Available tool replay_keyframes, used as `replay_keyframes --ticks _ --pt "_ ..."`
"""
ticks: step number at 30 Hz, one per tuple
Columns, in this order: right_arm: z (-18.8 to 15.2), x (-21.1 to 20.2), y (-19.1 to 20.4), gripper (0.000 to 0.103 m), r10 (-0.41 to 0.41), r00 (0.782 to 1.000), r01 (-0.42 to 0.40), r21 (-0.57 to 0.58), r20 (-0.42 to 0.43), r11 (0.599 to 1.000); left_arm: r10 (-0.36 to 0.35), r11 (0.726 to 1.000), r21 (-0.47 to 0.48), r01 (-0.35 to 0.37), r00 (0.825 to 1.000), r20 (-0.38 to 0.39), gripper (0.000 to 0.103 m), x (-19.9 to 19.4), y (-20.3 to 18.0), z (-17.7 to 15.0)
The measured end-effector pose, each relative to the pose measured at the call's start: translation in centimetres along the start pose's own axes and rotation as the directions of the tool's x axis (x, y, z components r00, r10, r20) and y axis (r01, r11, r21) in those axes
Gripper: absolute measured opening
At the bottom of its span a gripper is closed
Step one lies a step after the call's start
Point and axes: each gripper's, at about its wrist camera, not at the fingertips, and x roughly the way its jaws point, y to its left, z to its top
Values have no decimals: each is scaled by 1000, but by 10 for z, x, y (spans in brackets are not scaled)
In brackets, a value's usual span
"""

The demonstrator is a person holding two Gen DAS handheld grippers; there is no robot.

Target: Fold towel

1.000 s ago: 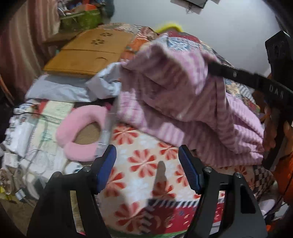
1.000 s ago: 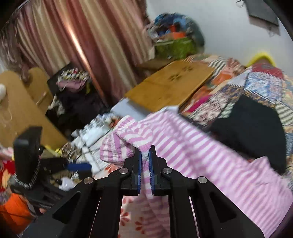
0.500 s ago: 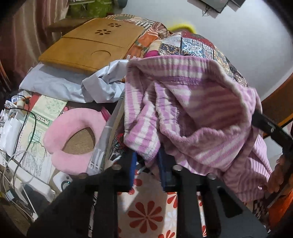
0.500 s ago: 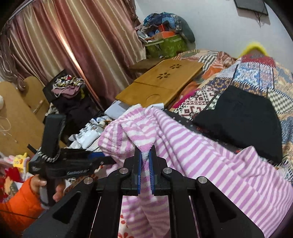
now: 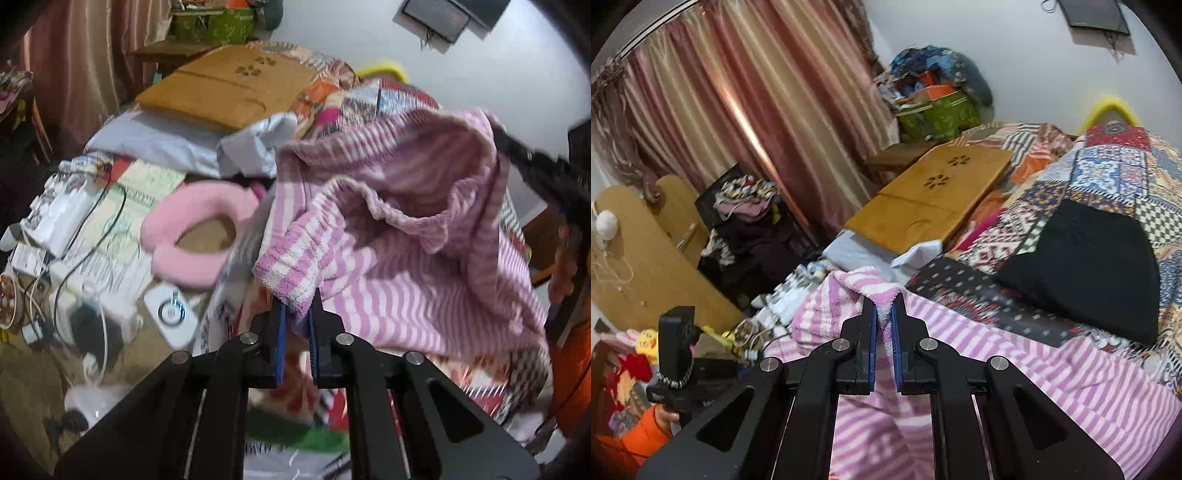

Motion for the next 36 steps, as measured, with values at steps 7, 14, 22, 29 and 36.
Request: replay_keyframes --ticks 7,14,22,29,36 --pt "-39 23 31 6 51 992 -58 -61 -120 996 70 996 47 -72 997 39 34 -19 -10 -11" --pt "-29 8 28 6 60 996 -63 -39 -68 997 -66 988 143 65 998 2 40 -5 -49 5" --pt "-21 -13 30 6 77 997 -78 -40 -19 996 -117 987 107 121 992 -40 30 44 -74 42" --pt "-25 -16 30 6 114 993 -115 -50 -24 992 -79 995 67 75 995 62 30 36 -55 96" --pt "-44 20 42 7 170 978 -176 -39 -122 984 -90 995 53 89 996 21 30 51 -39 125"
